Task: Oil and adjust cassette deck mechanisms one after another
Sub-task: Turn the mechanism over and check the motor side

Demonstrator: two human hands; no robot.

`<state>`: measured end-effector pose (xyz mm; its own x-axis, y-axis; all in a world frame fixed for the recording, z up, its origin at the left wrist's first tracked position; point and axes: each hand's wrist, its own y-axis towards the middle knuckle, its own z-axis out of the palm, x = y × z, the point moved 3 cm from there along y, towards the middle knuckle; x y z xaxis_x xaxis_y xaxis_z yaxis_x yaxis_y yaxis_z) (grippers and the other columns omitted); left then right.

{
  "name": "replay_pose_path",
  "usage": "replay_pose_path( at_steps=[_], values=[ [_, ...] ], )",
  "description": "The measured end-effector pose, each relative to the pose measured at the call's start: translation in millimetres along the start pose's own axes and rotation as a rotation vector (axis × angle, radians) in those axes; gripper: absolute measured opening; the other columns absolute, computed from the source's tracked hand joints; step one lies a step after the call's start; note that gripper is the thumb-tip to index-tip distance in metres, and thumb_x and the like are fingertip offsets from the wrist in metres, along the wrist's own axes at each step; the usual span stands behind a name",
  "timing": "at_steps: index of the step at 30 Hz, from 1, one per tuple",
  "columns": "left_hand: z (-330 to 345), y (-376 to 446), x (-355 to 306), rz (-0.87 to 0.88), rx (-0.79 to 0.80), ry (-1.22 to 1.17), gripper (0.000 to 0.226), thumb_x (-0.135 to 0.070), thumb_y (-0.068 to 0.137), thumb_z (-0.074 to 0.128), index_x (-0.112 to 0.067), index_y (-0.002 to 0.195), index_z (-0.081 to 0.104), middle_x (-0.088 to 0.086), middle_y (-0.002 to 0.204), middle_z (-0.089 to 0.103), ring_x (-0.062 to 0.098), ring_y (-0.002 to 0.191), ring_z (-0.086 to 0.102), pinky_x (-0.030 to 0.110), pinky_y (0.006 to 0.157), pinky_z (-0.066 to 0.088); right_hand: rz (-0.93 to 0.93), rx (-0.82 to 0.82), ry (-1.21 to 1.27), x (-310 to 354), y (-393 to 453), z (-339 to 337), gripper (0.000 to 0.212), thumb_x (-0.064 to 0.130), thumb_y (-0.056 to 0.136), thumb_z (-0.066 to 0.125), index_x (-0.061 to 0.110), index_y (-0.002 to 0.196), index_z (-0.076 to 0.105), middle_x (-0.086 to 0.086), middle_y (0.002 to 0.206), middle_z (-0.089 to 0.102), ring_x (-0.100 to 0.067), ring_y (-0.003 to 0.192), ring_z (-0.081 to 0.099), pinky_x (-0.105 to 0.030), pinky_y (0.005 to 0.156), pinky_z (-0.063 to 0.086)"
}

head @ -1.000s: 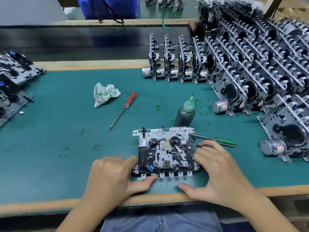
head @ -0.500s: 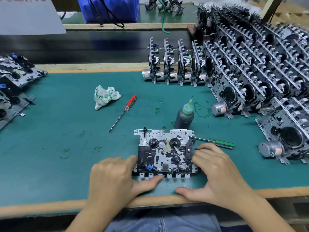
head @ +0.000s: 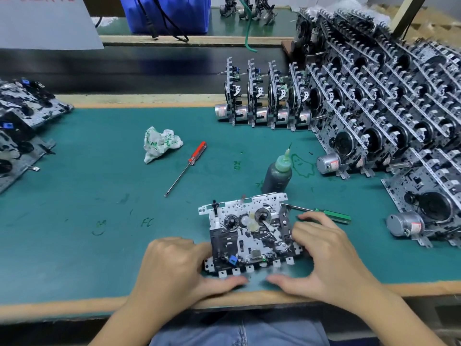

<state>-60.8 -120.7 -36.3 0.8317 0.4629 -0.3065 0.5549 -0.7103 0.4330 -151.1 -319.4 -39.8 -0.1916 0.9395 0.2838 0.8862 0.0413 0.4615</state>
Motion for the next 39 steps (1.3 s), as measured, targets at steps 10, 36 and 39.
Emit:
replay_pose_path(
  at_steps=[10, 36, 39],
  values=[
    [-23, 7, 0, -0.154, -0.067, -0.327, 0.064, -0.078, 0.081, 0.037, -0.016, 0.062, 0.040, 0.001, 0.046, 0.036, 0.007, 0.039, 0.028, 0.015, 0.041, 0.019, 0.328, 0.130, 0.508, 9, 4, -14, 0.069, 0.077, 0.080, 0.041, 0.014, 0.053, 0.050, 0.003, 0.052, 0.045, -0.015, 0.056, 0.048, -0.028, 0.057, 0.039],
    [-40, 42, -15, -0.123, -0.072, -0.461, 0.021, -0.053, 0.076, 0.064, -0.041, 0.093, 0.069, -0.014, 0.079, 0.053, 0.005, 0.082, 0.048, 0.011, 0.074, 0.034, 0.391, 0.090, 0.778, 19, 28, 5, 0.033, 0.040, 0.063, 0.074, 0.030, 0.092, 0.062, 0.012, 0.099, 0.059, -0.015, 0.099, 0.058, -0.026, 0.087, 0.044],
    [-32, 47, -20, -0.111, -0.046, -0.509, 0.018, -0.048, 0.074, 0.068, -0.039, 0.089, 0.072, -0.010, 0.070, 0.046, 0.005, 0.072, 0.044, 0.011, 0.066, 0.031, 0.392, 0.108, 0.851, 17, 30, 6, 0.035, 0.037, 0.063, 0.076, 0.034, 0.095, 0.062, 0.010, 0.098, 0.063, -0.018, 0.098, 0.060, -0.026, 0.087, 0.045]
  ],
)
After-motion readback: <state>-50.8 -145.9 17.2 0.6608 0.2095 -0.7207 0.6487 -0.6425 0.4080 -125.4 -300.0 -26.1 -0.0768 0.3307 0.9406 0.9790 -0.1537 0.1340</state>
